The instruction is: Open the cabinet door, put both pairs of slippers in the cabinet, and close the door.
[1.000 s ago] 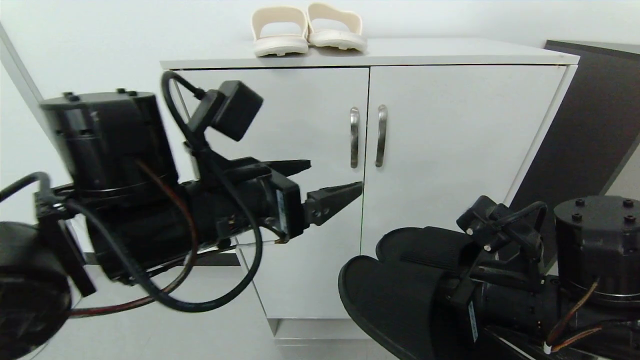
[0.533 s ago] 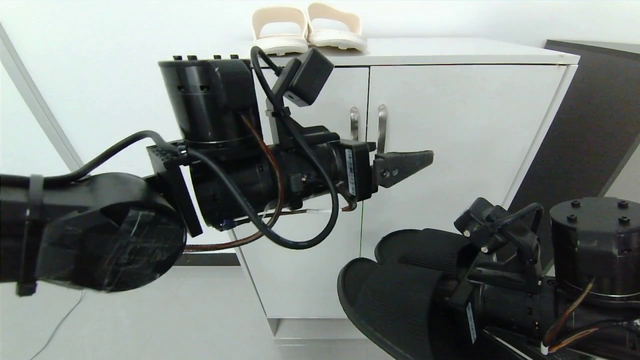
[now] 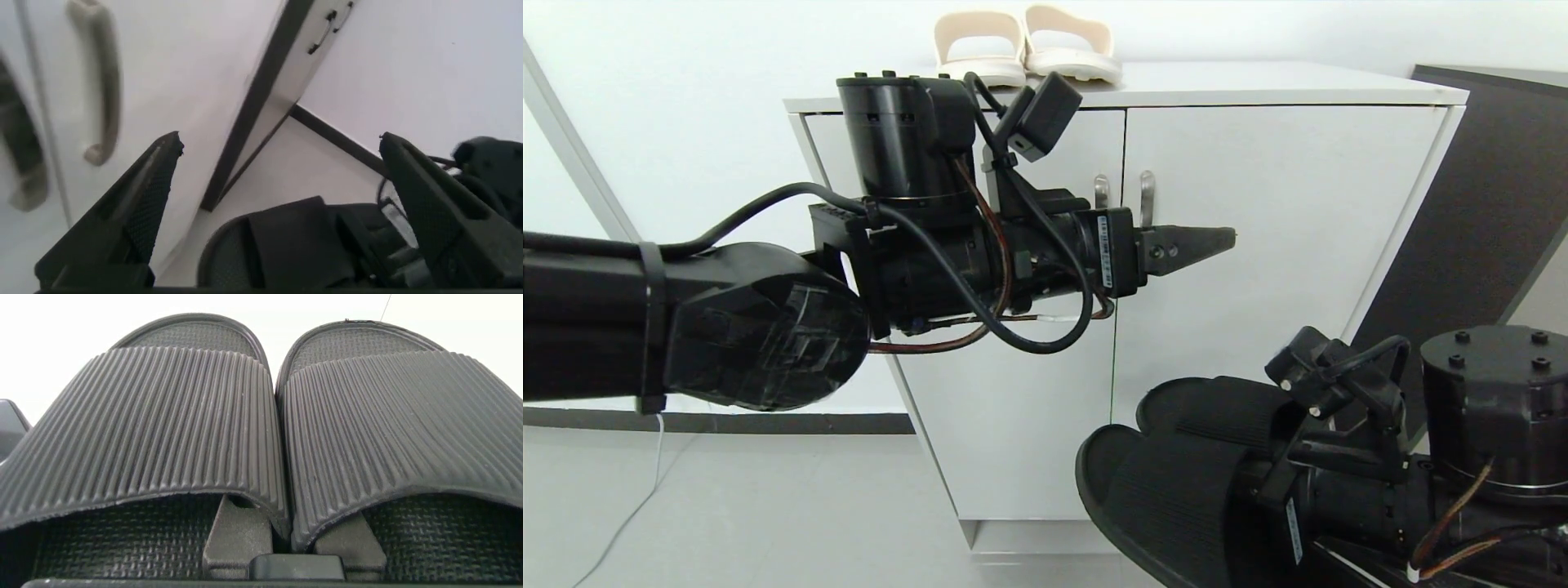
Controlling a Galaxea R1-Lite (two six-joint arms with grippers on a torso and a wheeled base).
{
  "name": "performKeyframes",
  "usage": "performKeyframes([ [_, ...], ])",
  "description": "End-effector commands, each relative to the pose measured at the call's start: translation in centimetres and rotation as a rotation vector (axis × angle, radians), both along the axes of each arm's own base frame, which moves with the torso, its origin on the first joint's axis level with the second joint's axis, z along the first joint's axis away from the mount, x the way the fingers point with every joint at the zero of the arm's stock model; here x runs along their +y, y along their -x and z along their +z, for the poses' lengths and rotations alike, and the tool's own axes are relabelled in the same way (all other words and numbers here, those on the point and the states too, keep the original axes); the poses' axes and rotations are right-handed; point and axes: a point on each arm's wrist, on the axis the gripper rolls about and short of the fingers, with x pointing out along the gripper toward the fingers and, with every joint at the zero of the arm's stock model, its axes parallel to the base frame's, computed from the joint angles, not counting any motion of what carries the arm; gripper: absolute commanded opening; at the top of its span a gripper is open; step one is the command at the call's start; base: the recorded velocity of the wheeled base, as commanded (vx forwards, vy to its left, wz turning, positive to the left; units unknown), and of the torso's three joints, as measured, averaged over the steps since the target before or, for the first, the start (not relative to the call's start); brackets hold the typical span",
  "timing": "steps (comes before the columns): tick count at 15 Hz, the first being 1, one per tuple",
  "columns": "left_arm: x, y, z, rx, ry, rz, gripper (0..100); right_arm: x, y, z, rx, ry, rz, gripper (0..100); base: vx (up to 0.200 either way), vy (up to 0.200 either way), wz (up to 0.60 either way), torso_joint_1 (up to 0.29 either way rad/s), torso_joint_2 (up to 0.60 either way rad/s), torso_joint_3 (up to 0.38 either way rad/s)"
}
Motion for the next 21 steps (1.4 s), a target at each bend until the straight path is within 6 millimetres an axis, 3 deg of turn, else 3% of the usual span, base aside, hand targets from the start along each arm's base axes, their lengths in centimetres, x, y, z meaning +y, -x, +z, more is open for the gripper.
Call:
performKeyframes([
  [1, 0.0, -0.5, -0.1, 0.001, 0.0, 0.014, 100, 0.0, 0.1, 0.1, -0.002, -0.003, 0.0, 0, 0.0, 0.0, 0.0, 0.0, 0.0, 0.0],
  [5, 0.1, -2.1, -0.6, 0.004, -0.005, 0.095, 100, -0.1, 0.0, 0.1, -0.003, -0.003, -0.001, 0, 0.0, 0.0, 0.0, 0.0, 0.0, 0.0],
  [12, -1.7, -4.7, -0.9, -0.011, 0.008, 0.138, 100, 0.0, 0.0, 0.0, 0.002, -0.001, -0.002, 0, 0.0, 0.0, 0.0, 0.0, 0.0, 0.0],
  [19, -1.9, -4.6, -0.9, -0.012, 0.01, 0.144, 100, 0.0, -0.1, -0.1, 0.005, 0.003, -0.002, 0, 0.0, 0.0, 0.0, 0.0, 0.0, 0.0],
  [20, -1.9, -4.5, -0.8, -0.013, 0.011, 0.142, 0, 0.1, -0.1, -0.2, 0.007, 0.002, -0.001, 0, 0.0, 0.0, 0.0, 0.0, 0.0, 0.0],
  [21, -1.8, -4.4, -0.7, -0.014, 0.012, 0.142, 0, 0.1, -0.1, -0.2, 0.009, 0.003, -0.001, 0, 0.0, 0.0, 0.0, 0.0, 0.0, 0.0],
])
